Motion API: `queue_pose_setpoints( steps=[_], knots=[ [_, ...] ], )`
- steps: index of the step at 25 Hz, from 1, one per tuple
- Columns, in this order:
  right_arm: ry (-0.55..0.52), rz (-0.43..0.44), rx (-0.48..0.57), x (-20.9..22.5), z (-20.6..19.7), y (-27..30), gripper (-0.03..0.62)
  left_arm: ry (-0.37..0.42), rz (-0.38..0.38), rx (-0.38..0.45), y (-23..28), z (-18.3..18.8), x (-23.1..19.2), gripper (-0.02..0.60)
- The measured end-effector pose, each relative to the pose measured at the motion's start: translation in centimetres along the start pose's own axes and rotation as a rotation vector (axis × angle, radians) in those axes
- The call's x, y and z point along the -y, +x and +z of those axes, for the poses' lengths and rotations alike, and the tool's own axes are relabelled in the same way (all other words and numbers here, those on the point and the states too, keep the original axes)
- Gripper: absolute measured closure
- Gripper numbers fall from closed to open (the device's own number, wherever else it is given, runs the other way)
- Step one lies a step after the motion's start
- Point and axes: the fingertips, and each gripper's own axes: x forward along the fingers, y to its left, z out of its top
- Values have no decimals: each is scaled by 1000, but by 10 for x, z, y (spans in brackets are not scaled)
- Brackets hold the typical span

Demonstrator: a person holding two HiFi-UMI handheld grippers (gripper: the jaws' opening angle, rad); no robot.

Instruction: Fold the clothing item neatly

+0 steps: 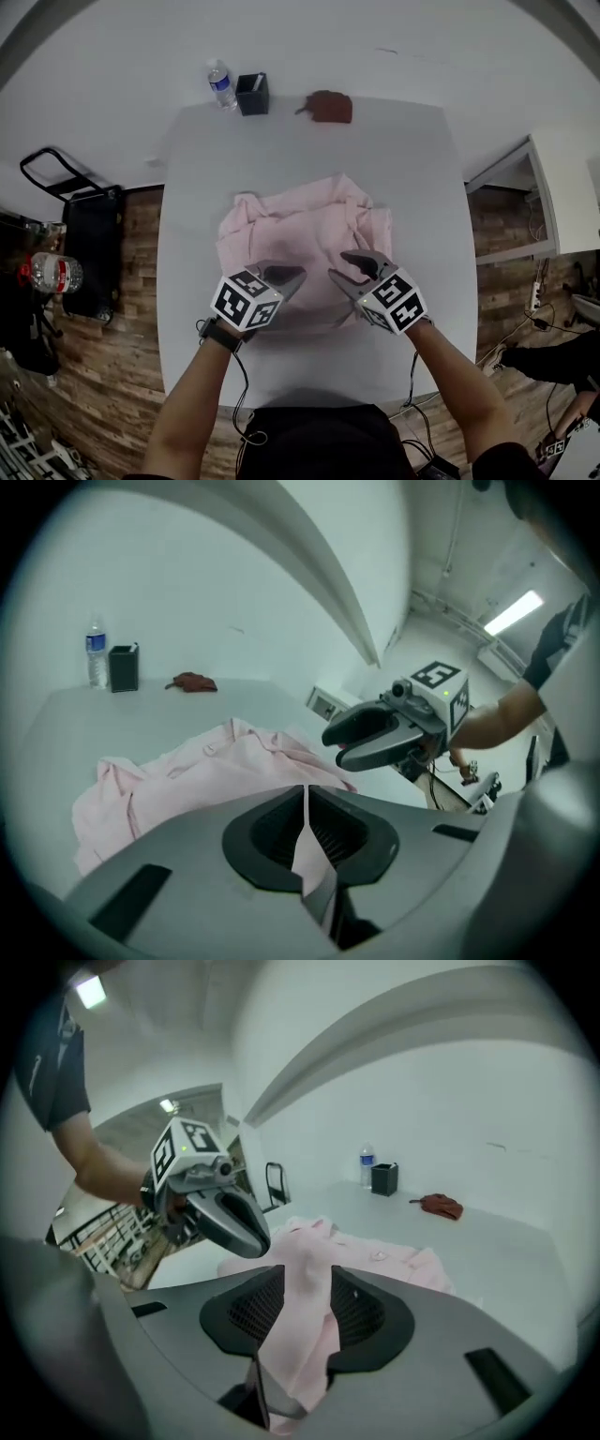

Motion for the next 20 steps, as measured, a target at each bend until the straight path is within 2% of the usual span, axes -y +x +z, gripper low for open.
queue_pose_setpoints(
  steps=[1, 3, 5, 7, 9, 11, 15, 17, 20],
  knots=[
    [64, -16, 23, -5, -6, -7, 447, -22, 16, 60, -3, 0, 9, 562],
    [194, -51, 40, -15, -30, -21, 456, -50, 54, 189, -13, 0, 27, 565],
    [292, -88, -4, -26, -69, -32, 456, -55, 95, 294, -23, -4, 43, 565],
    [350, -123, -87, -39, -115, -37, 456, -66, 124, 355, -29, -12, 55, 565],
    [333, -144, -171, -53, -152, -38, 456, -78, 149, 372, -29, -23, 64, 565],
    [162, -131, -240, -69, -172, -33, 456, -88, 163, 350, -25, -38, 72, 565],
    [-337, -37, -350, -96, -185, -9, 454, -103, 183, 309, -21, -63, 82, 565],
    [-492, -5, -397, -99, -192, 5, 451, -105, 202, 296, -22, -72, 83, 565],
    [-641, 3, -455, -96, -200, 22, 448, -106, 218, 283, -26, -82, 83, 565]
  ],
)
